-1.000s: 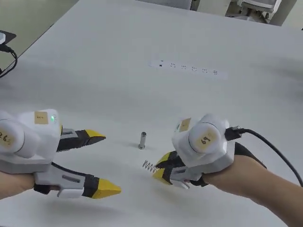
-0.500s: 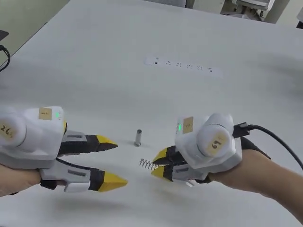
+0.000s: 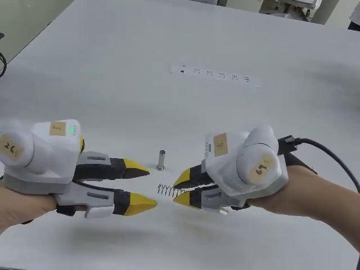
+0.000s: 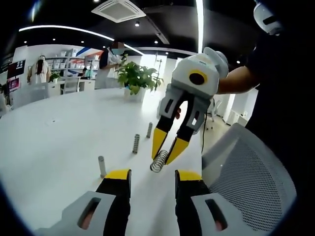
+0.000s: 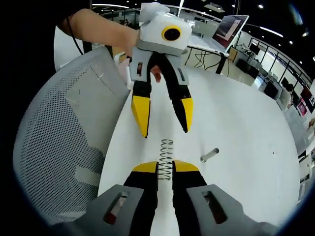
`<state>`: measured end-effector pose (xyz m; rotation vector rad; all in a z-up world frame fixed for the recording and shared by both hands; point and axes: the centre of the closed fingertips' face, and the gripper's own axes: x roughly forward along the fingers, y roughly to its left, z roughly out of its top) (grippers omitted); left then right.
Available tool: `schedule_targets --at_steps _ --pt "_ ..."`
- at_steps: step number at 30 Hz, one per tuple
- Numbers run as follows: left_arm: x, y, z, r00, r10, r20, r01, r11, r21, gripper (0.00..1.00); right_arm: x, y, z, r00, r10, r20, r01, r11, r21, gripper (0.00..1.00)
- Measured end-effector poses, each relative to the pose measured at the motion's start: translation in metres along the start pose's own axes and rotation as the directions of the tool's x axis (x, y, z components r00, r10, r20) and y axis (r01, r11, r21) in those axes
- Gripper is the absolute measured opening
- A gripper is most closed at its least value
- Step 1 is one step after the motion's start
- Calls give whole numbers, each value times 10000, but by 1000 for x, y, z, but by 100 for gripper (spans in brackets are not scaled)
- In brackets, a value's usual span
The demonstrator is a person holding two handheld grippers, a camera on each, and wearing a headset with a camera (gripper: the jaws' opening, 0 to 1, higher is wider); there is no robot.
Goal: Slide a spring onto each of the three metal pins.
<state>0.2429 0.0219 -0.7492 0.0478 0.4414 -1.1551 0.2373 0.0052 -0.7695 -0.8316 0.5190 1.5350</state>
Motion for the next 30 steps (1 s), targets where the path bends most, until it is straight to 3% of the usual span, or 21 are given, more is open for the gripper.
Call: schedule_targets --at_steps 10,14,30 --pt "7 -7 1 9998 -209 67 209 9997 117 22 -3 7 10 9985 306 462 -276 9976 -627 7" --pt "9 -9 5 9991 -397 129 396 9992 74 14 -4 5 10 9988 204 434 -175 9977 -650 7" --pt "15 -16 9 9980 -603 163 599 9979 244 5 -8 6 17 9974 188 694 -131 9965 -825 7"
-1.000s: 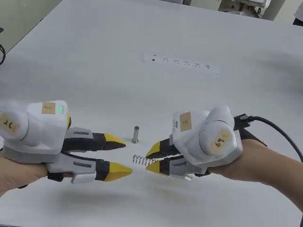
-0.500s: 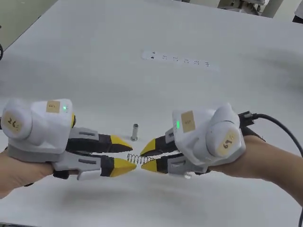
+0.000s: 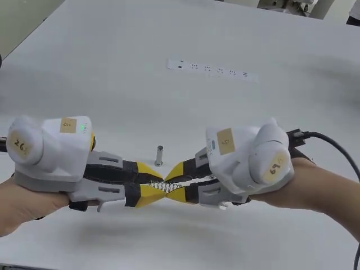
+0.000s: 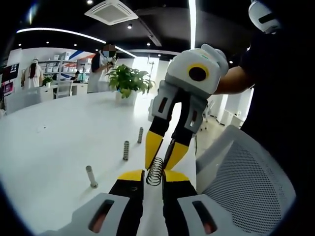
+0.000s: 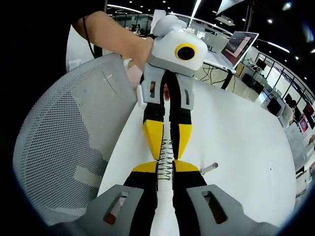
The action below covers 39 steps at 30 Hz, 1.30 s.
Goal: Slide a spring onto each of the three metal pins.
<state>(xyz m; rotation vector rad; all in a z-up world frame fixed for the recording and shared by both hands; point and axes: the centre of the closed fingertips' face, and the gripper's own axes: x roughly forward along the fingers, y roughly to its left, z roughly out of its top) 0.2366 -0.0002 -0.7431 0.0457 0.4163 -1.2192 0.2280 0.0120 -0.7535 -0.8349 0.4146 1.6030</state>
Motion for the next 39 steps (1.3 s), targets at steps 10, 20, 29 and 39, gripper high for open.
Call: schedule_targets --at_steps 10,20,29,39 --pt "2 -2 0 10000 24 -24 -23 9995 327 2 -1 1 -2 9999 -61 -115 59 9999 -160 7" --pt "2 -4 2 9999 -93 -67 95 9991 424 2 -3 2 -1 9999 -135 -15 134 9999 -32 8" --pt "1 -7 6 9997 -247 35 246 9992 327 2 -6 3 -9 9999 -76 -143 79 9998 204 10" --pt "-5 -7 10 9995 -294 148 290 9992 277 2 -18 0 -11 9954 -138 945 -41 9824 1870 11"
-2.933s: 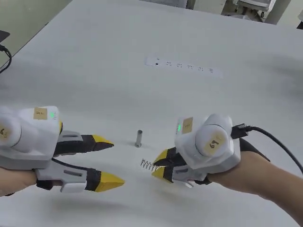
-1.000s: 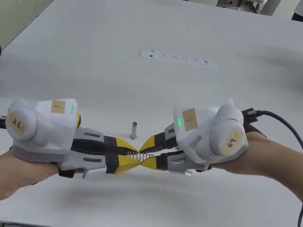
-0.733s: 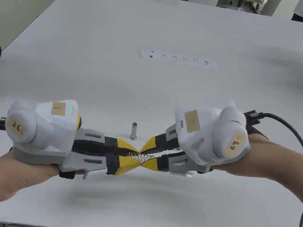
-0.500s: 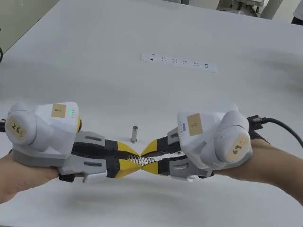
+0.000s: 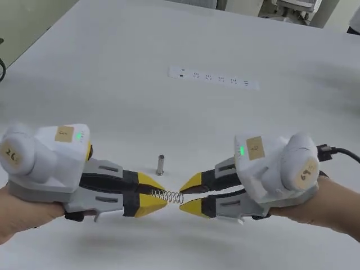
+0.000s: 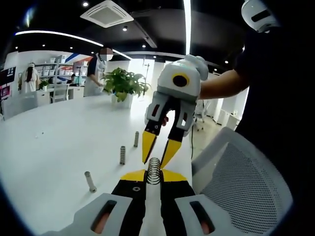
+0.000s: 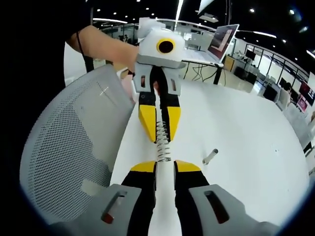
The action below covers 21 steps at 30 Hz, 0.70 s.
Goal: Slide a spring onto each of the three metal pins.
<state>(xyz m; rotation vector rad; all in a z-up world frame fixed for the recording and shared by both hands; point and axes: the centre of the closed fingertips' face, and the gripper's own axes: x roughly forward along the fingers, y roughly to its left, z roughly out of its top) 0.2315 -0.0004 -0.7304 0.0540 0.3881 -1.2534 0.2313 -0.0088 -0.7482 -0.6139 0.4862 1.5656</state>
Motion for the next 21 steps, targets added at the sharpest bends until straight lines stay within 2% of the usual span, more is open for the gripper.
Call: schedule_targets --at_steps 2,8,15,21 --pt "1 -2 2 10000 -88 21 88 10000 32 2 -2 -1 3 9996 29 281 -33 9999 156 12" --pt "3 -6 5 9997 -249 64 248 9997 89 2 -1 5 5 9985 284 476 -297 9992 266 10" --pt "2 -8 4 9990 -397 200 398 9992 -20 2 -5 7 8 9968 332 722 -366 9983 459 7" --pt "3 -7 2 9988 -423 233 426 9990 -126 2 -8 4 14 9984 294 487 -305 9993 230 7"
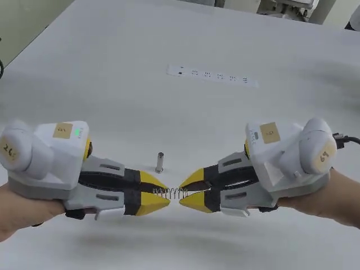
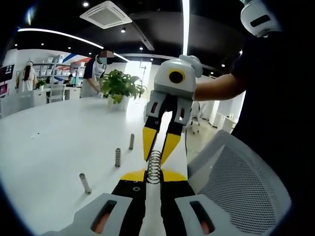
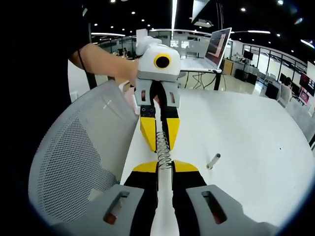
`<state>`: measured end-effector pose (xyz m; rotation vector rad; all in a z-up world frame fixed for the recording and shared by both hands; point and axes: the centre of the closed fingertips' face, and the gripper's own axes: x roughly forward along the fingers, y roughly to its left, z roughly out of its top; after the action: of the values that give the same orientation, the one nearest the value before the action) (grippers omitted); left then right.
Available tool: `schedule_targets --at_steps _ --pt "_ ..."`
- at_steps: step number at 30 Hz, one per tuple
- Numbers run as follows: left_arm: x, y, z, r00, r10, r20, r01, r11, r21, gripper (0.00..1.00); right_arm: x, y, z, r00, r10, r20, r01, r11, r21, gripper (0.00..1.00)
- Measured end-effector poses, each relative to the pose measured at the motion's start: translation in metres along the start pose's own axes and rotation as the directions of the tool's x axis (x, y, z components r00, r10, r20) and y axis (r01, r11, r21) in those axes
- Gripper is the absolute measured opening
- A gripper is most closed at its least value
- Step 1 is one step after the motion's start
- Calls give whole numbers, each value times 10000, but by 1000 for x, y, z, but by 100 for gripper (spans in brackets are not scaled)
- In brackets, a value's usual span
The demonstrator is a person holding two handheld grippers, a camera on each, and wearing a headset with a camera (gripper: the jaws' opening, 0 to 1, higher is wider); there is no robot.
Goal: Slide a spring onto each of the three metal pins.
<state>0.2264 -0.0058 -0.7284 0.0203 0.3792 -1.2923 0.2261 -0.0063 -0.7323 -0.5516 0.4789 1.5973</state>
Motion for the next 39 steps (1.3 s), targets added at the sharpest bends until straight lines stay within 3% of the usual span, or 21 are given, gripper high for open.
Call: schedule_targets --at_steps 4,9,15,22,34,36,39 --pt "1 3 -4 9999 58 -111 -58 10000 -30 2 -2 -3 5 9998 -42 -182 37 9995 -319 7" --pt "6 5 -14 9984 127 -548 -120 9998 130 2 0 0 15 9986 69 -521 -117 9956 -927 7" --pt "13 4 -21 9956 113 -933 -83 9994 322 2 4 3 19 9952 233 -954 -340 9931 -1123 7" --pt "18 4 -22 9946 90 -1032 -52 9993 371 2 5 4 22 9877 318 -1529 -524 9898 -1325 7" --pt "27 5 -20 9934 42 -1148 12 9989 474 2 4 3 22 9682 335 -2479 -723 9862 -1489 7" --pt "27 6 -20 9930 69 -1176 -11 9988 497 2 2 2 19 9602 253 -2783 -724 9844 -1604 7" --pt "28 5 -20 9935 47 -1137 7 9989 475 2 2 3 20 9555 281 -2937 -757 9855 -1519 7"
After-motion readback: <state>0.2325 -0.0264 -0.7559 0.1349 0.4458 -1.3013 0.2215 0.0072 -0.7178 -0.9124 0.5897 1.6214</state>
